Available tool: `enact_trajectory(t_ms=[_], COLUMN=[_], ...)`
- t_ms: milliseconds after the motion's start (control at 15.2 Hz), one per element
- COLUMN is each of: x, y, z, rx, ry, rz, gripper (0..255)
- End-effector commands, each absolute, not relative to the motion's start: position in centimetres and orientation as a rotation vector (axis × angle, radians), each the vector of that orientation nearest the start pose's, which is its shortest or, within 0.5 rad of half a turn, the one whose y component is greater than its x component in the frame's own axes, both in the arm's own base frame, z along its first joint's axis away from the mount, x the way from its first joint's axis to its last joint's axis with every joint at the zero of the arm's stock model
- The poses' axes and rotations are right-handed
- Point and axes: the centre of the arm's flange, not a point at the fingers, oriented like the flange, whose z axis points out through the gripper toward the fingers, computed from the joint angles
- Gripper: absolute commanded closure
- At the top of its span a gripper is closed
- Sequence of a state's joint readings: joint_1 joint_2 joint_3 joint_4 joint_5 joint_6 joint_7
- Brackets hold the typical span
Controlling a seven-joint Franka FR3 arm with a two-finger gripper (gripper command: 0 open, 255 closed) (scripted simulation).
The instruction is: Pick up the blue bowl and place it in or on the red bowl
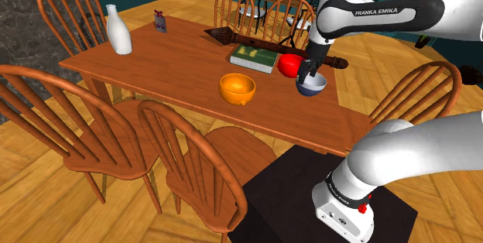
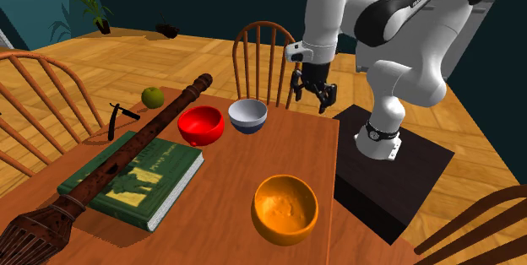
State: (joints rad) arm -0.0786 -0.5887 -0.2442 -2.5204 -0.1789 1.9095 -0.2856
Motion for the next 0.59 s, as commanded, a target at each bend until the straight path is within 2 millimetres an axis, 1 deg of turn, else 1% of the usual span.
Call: enact_trajectory(t_ms=[0, 528], x=[35.3, 38.6], y=[-15.1, -22.8], z=[45.3, 39.8], rx=[-3.173, -3.212], ry=[-0.117, -0.15], rz=[0.053, 0.023], gripper=[0, 0])
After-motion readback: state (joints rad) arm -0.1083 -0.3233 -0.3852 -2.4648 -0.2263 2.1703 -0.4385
